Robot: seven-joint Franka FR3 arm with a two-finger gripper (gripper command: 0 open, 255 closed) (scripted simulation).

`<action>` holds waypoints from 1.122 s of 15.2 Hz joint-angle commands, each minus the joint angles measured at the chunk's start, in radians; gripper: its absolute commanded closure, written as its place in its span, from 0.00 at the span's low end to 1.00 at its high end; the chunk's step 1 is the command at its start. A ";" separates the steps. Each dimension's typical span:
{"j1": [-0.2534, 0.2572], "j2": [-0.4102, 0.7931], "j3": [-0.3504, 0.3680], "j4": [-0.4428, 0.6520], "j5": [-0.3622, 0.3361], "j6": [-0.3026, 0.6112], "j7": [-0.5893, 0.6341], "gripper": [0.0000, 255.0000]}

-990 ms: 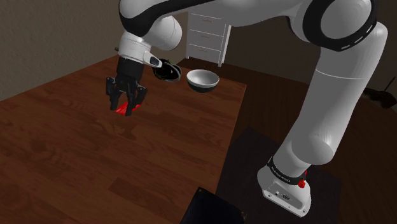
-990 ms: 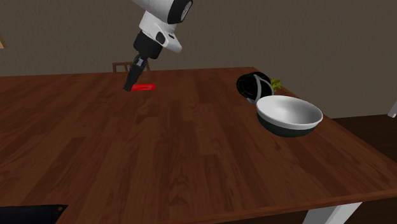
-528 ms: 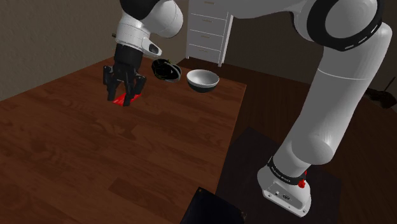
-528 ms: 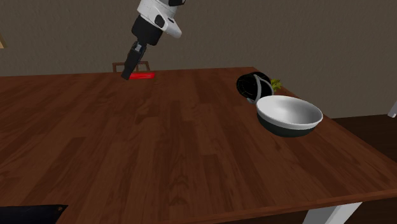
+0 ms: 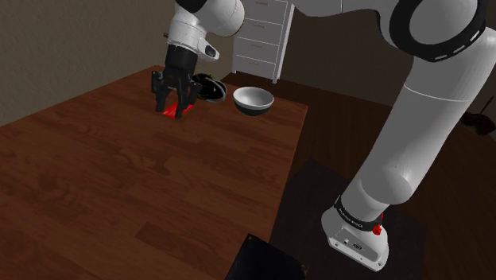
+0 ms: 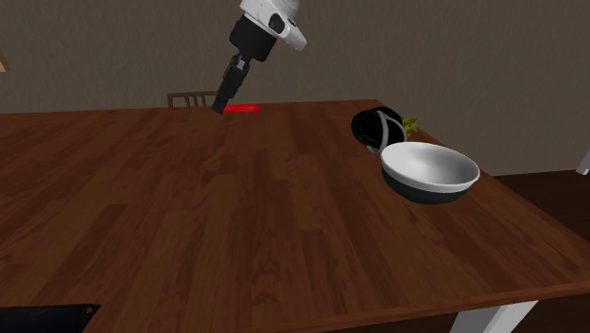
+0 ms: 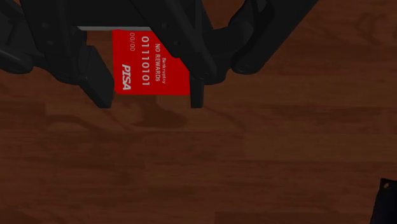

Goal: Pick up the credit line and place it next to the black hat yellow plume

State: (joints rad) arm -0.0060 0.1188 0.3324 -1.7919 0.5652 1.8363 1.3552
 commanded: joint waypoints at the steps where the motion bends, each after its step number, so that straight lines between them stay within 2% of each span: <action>1: -0.028 -0.013 -0.021 -0.007 0.000 -0.032 -0.039 1.00; 9: -0.133 -0.024 -0.110 0.001 -0.024 -0.149 -0.189 1.00; 17: -0.233 0.029 -0.194 0.087 -0.070 -0.268 -0.325 1.00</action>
State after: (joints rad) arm -0.2242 0.1398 0.1502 -1.7203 0.5024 1.5887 1.0496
